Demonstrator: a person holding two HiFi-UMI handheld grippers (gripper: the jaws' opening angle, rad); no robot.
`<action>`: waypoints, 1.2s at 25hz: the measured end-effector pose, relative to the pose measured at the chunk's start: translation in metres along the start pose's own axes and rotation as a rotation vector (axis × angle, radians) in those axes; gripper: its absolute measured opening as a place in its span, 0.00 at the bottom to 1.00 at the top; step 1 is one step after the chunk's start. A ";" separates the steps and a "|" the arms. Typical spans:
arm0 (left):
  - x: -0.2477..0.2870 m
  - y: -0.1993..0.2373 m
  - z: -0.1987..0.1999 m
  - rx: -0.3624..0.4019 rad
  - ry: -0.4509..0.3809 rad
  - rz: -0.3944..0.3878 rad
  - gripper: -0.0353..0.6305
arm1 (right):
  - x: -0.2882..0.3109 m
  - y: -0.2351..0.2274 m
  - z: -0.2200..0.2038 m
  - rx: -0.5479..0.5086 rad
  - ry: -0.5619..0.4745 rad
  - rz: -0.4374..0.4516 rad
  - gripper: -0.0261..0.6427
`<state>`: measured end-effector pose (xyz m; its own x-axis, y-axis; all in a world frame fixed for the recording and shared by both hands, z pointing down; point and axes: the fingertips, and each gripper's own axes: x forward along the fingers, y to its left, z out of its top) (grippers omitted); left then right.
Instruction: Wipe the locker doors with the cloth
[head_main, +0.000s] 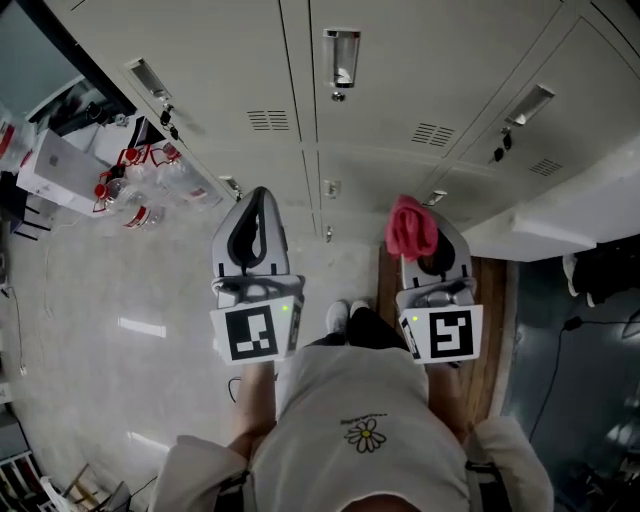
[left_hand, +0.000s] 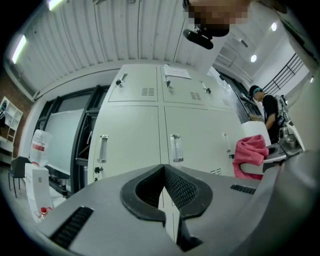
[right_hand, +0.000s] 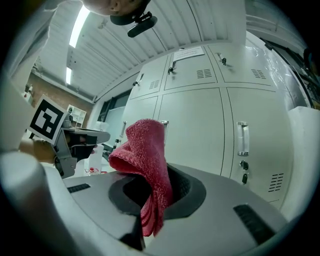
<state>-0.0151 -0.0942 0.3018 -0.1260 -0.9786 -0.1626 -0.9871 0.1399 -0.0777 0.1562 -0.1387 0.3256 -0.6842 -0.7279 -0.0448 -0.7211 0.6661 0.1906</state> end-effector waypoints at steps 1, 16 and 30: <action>0.001 0.000 0.001 -0.006 -0.006 0.004 0.08 | 0.004 0.001 0.001 0.001 -0.005 0.009 0.08; 0.037 -0.019 0.007 0.003 -0.017 0.058 0.08 | 0.052 -0.023 0.012 -0.015 -0.068 0.097 0.08; 0.050 -0.013 0.000 -0.030 -0.045 0.194 0.08 | 0.087 -0.019 0.005 -0.007 -0.139 0.241 0.08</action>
<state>-0.0087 -0.1454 0.2945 -0.3104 -0.9258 -0.2156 -0.9473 0.3202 -0.0110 0.1099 -0.2141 0.3129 -0.8446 -0.5189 -0.1316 -0.5353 0.8158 0.2189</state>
